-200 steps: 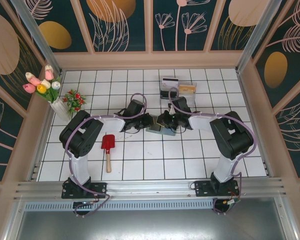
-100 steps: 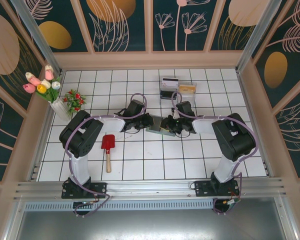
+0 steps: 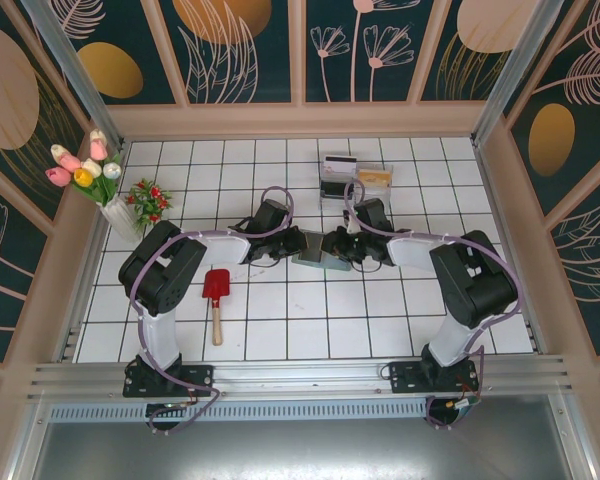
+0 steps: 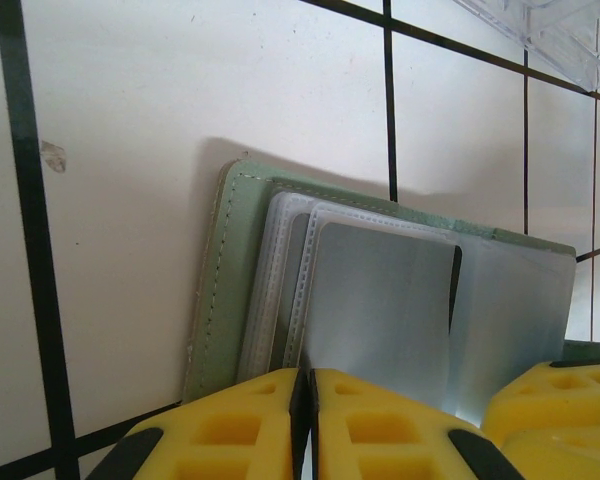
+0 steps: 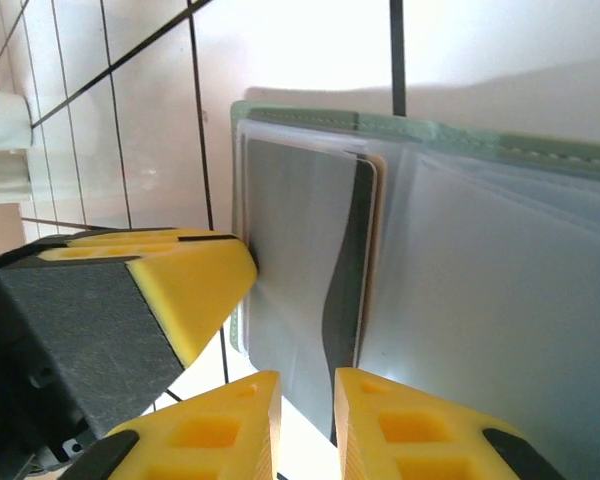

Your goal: Take the credit cards out of the card holder

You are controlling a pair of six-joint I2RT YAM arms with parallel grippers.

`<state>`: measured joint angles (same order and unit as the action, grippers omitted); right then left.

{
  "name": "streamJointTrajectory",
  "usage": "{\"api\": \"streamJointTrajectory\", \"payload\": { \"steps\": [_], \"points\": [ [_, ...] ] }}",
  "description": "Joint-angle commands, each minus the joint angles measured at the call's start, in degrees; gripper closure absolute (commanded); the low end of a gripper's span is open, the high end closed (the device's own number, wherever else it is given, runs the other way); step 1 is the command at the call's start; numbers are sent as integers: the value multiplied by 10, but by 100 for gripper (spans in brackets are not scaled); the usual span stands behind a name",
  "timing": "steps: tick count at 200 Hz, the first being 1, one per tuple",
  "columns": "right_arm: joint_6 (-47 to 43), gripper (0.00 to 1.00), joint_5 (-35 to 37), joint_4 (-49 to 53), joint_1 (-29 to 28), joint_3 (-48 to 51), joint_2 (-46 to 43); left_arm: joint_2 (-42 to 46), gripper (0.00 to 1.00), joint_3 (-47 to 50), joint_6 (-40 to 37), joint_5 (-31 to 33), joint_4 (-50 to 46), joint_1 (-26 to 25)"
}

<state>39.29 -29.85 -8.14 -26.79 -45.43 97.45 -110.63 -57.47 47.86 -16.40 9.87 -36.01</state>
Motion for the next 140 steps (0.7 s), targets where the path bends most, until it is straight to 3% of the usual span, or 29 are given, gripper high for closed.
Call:
{"api": "streamJointTrajectory", "payload": {
  "steps": [1, 80, 140],
  "points": [
    [-9, 76, -10, -2, -4, -21, 6, -28, 86, 27, -4, 39, -118, 3],
    [-19, 77, -15, 11, -9, -36, 46, -31, 86, 28, -2, 37, -117, 3],
    [-24, 77, 21, 25, -5, -28, 48, -35, 86, 29, -2, 40, -122, 3]
  ]
}}
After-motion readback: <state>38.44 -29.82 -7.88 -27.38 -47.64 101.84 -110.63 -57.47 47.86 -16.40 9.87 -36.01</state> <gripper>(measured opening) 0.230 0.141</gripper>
